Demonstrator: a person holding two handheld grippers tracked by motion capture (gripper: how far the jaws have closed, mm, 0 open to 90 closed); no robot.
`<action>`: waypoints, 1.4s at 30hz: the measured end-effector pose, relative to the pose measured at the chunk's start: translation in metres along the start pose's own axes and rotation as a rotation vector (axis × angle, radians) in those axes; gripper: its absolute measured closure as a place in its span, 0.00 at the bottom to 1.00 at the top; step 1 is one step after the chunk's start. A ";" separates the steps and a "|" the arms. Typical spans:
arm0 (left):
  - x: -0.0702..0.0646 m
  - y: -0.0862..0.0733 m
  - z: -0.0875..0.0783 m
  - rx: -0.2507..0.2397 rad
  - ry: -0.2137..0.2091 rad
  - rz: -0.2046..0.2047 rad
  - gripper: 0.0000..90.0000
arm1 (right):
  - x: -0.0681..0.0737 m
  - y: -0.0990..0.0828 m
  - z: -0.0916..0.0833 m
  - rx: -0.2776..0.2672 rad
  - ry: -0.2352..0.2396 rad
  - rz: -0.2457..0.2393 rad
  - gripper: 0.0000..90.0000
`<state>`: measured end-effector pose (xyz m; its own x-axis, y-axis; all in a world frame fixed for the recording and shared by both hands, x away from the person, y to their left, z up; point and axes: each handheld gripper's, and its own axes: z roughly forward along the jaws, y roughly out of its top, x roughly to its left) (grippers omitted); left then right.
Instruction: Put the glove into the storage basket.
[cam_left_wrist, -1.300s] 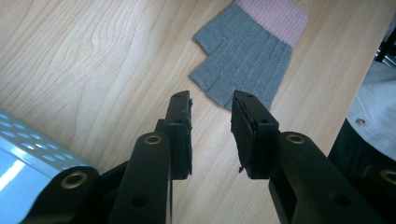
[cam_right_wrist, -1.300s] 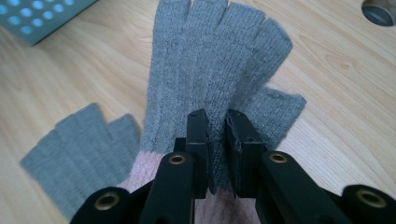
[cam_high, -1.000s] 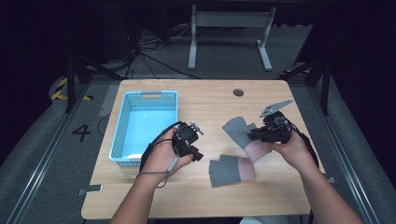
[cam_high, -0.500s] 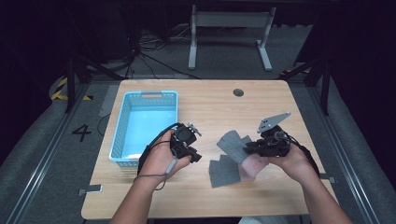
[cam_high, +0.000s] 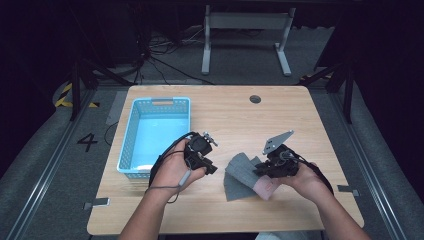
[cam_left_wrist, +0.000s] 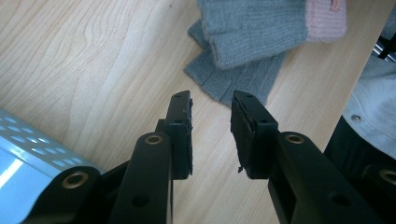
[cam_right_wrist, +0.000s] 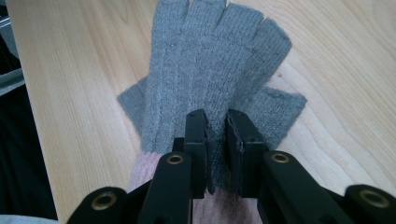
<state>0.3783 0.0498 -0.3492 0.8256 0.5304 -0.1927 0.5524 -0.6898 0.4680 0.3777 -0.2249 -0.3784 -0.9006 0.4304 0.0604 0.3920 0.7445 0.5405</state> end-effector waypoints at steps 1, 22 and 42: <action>0.000 0.000 0.001 0.003 -0.001 0.003 0.77 | 0.001 0.000 0.003 0.001 0.003 0.005 0.88; -0.004 0.002 0.013 0.053 -0.019 0.018 0.78 | 0.003 -0.003 0.032 0.079 0.006 0.009 0.80; -0.016 0.006 0.031 0.071 -0.065 0.064 0.92 | 0.005 -0.042 -0.025 -0.033 -0.104 0.083 0.90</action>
<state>0.3722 0.0219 -0.3702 0.8639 0.4526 -0.2211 0.5032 -0.7555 0.4195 0.3524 -0.2671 -0.3800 -0.8403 0.5417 0.0194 0.4563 0.6876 0.5648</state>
